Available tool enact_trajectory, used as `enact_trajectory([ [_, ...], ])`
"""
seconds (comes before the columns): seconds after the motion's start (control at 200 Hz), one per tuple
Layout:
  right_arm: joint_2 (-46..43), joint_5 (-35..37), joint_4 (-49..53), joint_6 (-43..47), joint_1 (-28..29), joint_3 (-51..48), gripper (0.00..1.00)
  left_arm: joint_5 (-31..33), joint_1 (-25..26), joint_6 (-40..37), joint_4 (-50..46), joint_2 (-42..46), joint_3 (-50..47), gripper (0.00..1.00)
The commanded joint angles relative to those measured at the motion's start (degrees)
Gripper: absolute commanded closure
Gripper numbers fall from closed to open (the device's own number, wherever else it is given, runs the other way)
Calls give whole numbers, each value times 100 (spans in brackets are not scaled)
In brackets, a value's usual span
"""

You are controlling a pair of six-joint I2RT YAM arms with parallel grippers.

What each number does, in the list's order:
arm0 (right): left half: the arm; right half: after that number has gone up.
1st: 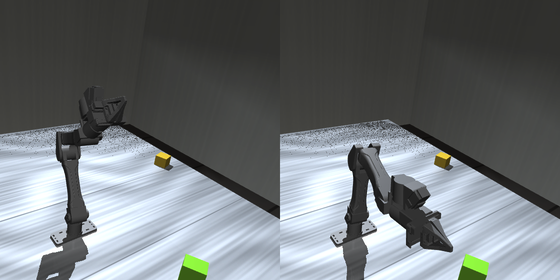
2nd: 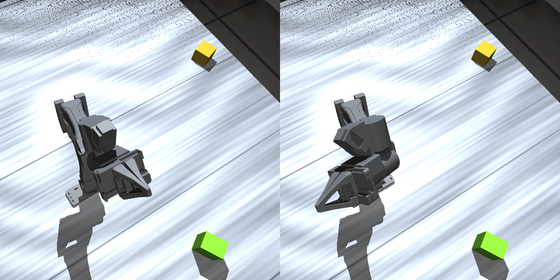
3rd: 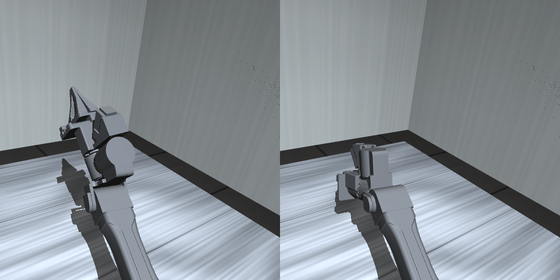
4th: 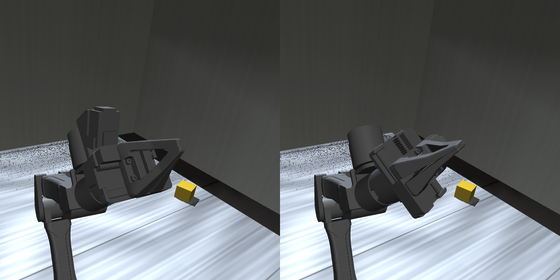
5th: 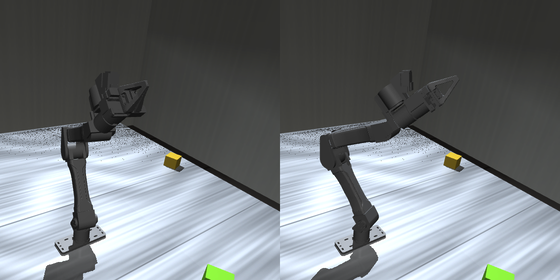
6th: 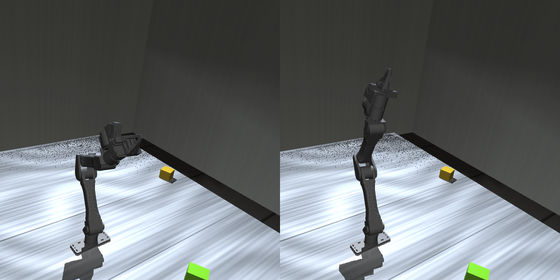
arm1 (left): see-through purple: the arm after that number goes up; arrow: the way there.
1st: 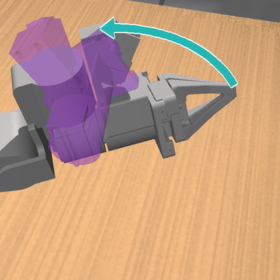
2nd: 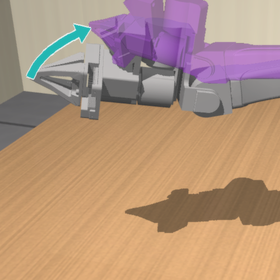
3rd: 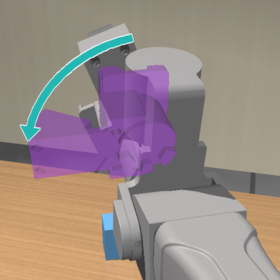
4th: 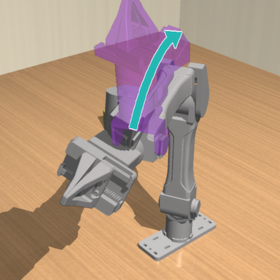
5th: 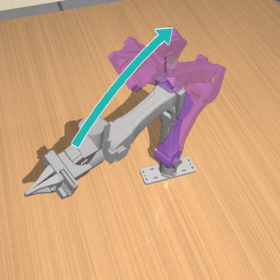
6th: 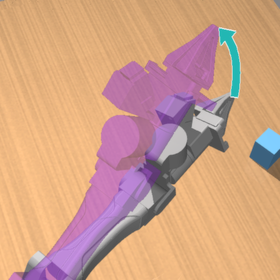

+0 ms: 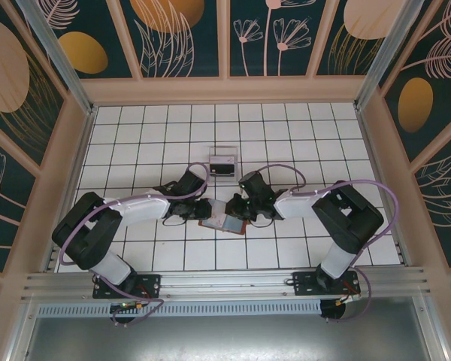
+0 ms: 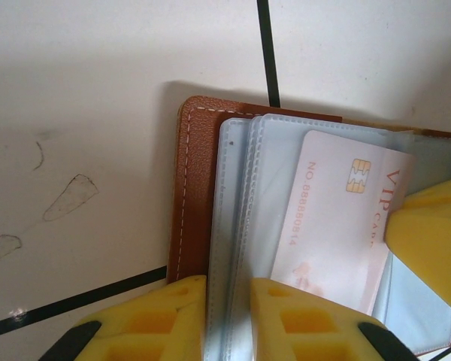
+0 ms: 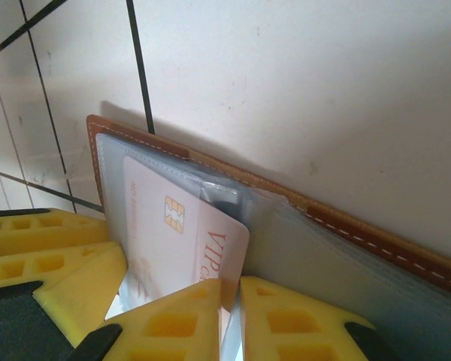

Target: Take the credit cards out of the card holder

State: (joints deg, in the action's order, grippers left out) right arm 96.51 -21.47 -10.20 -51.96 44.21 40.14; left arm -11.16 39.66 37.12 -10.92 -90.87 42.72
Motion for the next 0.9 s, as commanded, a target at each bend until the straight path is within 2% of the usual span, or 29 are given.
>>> enact_trajectory([
  [0.0, -73, -312, -448, -237, -25, -276, 85, 149, 11, -32, -459, -381, -145, 78],
  [0.23, -89, -706, -1423, -632, -114, -697, 85, 79, 22, -75, -473, -440, -158, 79],
  [0.435, -11, -895, -1795, -751, -120, -784, 85, 0, 48, -142, -474, -497, -149, 79],
  [0.676, 77, -881, -1759, -791, -125, -771, 84, -71, 77, -179, -486, -532, -145, 79],
  [0.896, -42, -731, -1407, -712, -140, -745, 91, 87, 76, -179, -583, -461, -134, 77],
])
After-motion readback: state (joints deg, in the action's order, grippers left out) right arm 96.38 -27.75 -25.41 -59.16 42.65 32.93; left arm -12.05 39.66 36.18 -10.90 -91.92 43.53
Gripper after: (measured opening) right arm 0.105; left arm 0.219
